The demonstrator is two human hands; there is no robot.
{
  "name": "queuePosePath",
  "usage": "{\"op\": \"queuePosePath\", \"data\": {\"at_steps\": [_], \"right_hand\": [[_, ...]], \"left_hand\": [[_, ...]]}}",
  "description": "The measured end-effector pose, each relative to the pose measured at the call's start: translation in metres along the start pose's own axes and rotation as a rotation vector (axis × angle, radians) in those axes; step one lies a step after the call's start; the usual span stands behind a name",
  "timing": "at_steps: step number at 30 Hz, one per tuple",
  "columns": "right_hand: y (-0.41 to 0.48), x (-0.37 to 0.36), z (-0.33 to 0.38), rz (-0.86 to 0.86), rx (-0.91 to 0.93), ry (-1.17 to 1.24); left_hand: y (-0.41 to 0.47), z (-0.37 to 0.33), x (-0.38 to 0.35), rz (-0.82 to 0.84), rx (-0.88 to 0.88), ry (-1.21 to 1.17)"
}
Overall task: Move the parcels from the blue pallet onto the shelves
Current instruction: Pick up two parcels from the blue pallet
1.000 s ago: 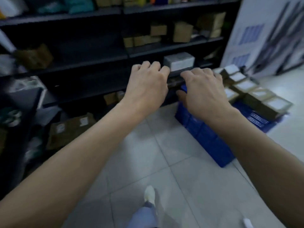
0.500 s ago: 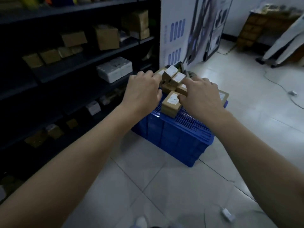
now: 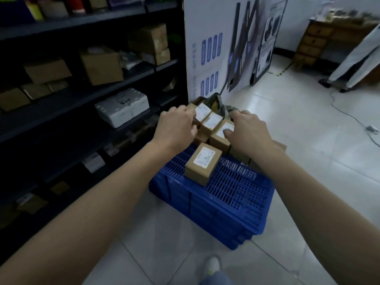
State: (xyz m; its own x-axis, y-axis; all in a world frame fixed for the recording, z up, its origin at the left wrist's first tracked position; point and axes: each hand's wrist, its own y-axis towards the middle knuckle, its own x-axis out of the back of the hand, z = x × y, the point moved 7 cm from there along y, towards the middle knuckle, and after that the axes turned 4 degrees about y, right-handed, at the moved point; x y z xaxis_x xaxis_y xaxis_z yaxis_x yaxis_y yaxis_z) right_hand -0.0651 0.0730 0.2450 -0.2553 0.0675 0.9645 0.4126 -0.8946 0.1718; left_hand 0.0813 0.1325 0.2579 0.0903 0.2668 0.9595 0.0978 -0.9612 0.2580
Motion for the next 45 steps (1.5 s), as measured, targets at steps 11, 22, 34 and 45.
{"op": "queuePosePath", "data": {"at_steps": [11, 22, 34, 45], "right_hand": [[0.177, -0.067, -0.073, 0.157, -0.051, 0.089], [0.295, -0.215, -0.132, 0.351, -0.566, 0.673], [0.343, -0.367, -0.178, 0.357, -1.091, 1.065], [0.354, -0.425, -0.184, 0.271, -1.325, 1.395]], "left_hand": [[0.174, 0.045, -0.094, 0.114, 0.15, -0.083], [0.319, 0.127, -0.268, 0.476, 0.266, -0.411], [0.398, 0.173, -0.432, 0.719, 0.433, -0.586], [0.406, 0.171, -0.501, 0.865, 0.577, -0.96]]}}
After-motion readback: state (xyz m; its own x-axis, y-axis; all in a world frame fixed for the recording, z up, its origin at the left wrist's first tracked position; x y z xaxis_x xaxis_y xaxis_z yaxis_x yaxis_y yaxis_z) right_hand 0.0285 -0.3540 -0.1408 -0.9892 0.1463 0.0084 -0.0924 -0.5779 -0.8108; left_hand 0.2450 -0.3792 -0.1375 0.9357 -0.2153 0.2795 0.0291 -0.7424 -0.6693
